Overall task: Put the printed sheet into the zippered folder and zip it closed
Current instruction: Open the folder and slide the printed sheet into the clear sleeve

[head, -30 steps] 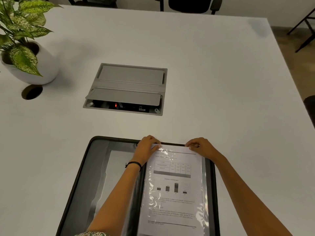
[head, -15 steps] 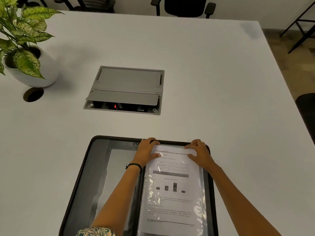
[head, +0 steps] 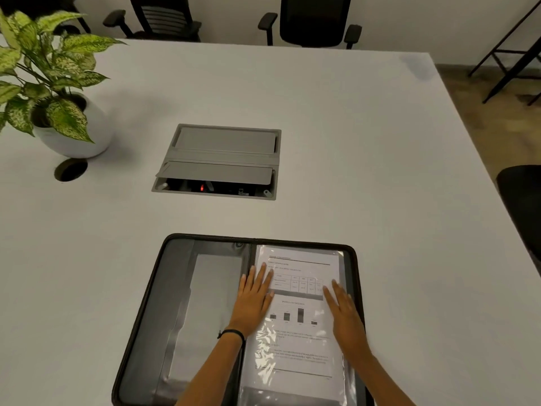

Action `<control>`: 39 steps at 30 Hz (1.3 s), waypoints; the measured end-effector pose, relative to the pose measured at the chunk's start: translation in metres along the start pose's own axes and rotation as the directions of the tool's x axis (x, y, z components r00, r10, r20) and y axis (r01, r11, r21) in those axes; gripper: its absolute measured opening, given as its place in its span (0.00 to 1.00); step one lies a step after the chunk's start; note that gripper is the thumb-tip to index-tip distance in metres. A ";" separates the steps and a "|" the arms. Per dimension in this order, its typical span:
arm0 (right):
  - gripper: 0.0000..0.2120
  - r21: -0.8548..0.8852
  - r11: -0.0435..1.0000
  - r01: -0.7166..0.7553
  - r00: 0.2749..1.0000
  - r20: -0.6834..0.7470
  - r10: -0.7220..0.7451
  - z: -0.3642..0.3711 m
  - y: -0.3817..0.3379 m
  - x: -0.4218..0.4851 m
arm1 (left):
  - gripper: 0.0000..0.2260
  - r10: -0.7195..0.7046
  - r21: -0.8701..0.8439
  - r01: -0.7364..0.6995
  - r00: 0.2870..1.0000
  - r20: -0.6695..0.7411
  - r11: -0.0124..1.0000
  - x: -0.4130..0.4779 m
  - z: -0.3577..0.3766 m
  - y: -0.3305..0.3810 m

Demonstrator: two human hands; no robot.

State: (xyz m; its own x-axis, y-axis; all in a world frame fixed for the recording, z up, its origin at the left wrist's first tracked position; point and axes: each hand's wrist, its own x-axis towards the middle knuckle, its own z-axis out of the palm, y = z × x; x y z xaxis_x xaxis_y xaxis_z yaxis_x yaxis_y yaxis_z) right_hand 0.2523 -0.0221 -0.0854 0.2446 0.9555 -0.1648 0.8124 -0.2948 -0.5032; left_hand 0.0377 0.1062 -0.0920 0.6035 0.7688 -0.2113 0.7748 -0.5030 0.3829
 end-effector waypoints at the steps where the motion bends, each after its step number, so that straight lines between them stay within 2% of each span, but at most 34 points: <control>1: 0.32 0.007 1.000 -0.011 1.000 0.010 0.011 0.001 0.001 -0.006 | 0.25 0.000 -0.004 0.000 1.000 0.001 1.000 -0.006 0.002 0.000; 9: 0.33 0.000 0.999 -0.037 0.998 0.051 0.037 0.004 0.006 -0.048 | 0.26 0.024 -0.018 -0.023 0.999 0.032 1.000 -0.043 0.002 0.004; 15: 0.30 0.196 0.971 -0.135 0.987 0.117 0.114 -0.003 0.000 -0.067 | 0.26 0.085 0.045 -0.087 0.995 0.048 0.995 -0.083 0.000 -0.008; 19: 0.29 0.150 0.988 -0.024 0.998 0.056 0.016 0.007 -0.001 -0.093 | 0.25 0.109 0.046 -0.112 0.992 0.057 0.993 -0.115 0.004 -0.016; 22: 0.24 0.142 0.989 -0.042 0.999 -0.006 0.044 0.012 -0.003 -0.109 | 0.25 0.093 -0.030 -0.091 0.994 0.056 0.995 -0.135 0.007 -0.023; 26: 0.25 0.141 0.989 -0.042 0.998 -0.031 0.047 0.021 -0.003 -0.127 | 0.28 0.014 -0.122 -0.009 0.999 0.039 0.993 -0.155 0.006 -0.040; 33: 0.24 0.127 0.988 -0.085 0.992 -0.084 0.096 0.032 -0.011 -0.138 | 0.27 -0.121 -0.116 0.123 0.992 0.025 0.986 -0.179 -0.014 -0.088; 35: 0.24 0.135 0.987 -0.089 0.991 -0.092 0.102 0.032 -0.013 -0.140 | 0.28 -0.209 -0.086 0.209 0.978 0.014 0.974 -0.184 -0.020 -0.097; 36: 0.24 0.136 0.987 -0.091 0.990 -0.094 0.104 0.032 -0.014 -0.141 | 0.32 -0.270 -0.067 0.270 0.963 0.007 0.961 -0.186 -0.022 -0.101; 38: 0.24 0.133 0.987 -0.091 0.990 -0.095 0.104 0.032 -0.015 -0.144 | 0.47 -0.397 -0.051 0.395 0.917 -0.033 0.917 -0.192 -0.025 -0.111; 39: 0.24 0.132 0.987 -0.091 0.990 -0.094 0.104 0.032 -0.015 -0.146 | 0.49 -0.463 -0.067 0.460 0.885 -0.048 0.886 -0.195 -0.028 -0.116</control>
State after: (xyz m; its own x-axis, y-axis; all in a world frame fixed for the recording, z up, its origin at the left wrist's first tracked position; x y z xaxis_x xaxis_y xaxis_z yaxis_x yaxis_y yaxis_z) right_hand 0.1871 -0.1569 -0.0812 0.3761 0.9166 -0.1357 0.7100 -0.3791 -0.5934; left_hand -0.1757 0.0255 -0.0705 0.1663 0.9324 -0.3208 0.9511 -0.0658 0.3018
